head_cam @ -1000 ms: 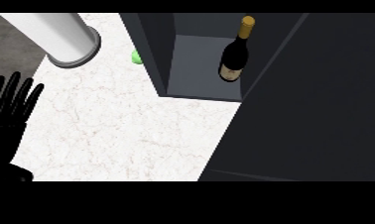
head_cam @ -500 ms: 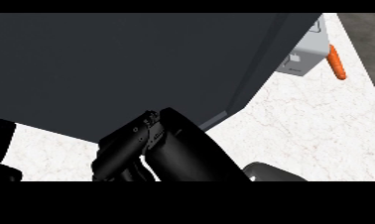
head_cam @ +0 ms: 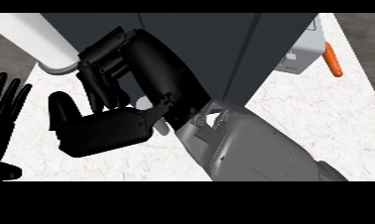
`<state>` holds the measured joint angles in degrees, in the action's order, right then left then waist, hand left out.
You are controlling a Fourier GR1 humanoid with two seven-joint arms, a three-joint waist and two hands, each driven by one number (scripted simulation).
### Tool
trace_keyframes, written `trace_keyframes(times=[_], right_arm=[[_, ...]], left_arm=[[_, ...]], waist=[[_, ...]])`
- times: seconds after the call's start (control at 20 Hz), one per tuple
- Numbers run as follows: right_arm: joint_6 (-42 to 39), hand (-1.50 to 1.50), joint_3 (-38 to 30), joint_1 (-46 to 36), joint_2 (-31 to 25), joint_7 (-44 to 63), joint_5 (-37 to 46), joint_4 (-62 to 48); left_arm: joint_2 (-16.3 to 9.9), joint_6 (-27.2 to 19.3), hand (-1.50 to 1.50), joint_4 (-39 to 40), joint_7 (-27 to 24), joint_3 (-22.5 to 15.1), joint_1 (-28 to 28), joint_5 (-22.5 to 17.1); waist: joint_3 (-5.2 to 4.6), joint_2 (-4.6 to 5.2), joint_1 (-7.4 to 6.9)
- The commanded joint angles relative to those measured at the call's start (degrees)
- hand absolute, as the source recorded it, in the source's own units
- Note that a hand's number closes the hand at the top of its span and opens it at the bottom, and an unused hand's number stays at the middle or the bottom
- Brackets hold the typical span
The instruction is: Pick up the wine, place it into the cabinet and close the cabinet
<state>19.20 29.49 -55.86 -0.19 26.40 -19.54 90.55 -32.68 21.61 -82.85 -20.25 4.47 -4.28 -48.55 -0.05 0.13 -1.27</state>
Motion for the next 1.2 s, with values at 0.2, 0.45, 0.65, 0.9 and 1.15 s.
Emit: trace_keyframes(times=[0.2, 0.45, 0.65, 0.9, 1.15], right_arm=[[-1.7, 1.50, -5.6, -1.3, 0.2, -2.9, -2.3, -8.4], [-12.3, 1.50, -12.0, -0.7, -1.7, -11.4, -1.3, -20.4], [-15.0, 1.50, -12.3, 1.8, -2.1, -17.0, 0.4, -24.4], [-15.7, 1.50, -12.5, 1.8, -3.1, -19.6, 2.9, -27.3], [-18.2, 1.50, -16.2, -1.6, -5.6, -20.0, 1.4, -29.8]], left_arm=[[1.7, 2.5, -1.50, 5.5, -0.1, 2.4, 3.4, 2.6], [0.9, 4.0, -1.50, 4.7, 1.7, 4.0, 4.0, 1.0], [2.0, 5.1, -1.50, 3.8, 0.9, 4.3, 2.0, 2.0], [0.7, 5.1, -1.50, 3.0, 3.1, 5.4, 2.6, 0.6], [3.4, 3.6, -1.50, 2.9, 2.0, 3.4, 2.6, 3.3]], waist=[[0.02, -0.09, 0.91], [0.04, 0.13, 0.41], [0.05, 0.10, 0.25], [0.05, 0.15, 0.01], [0.04, 0.24, -0.03]])
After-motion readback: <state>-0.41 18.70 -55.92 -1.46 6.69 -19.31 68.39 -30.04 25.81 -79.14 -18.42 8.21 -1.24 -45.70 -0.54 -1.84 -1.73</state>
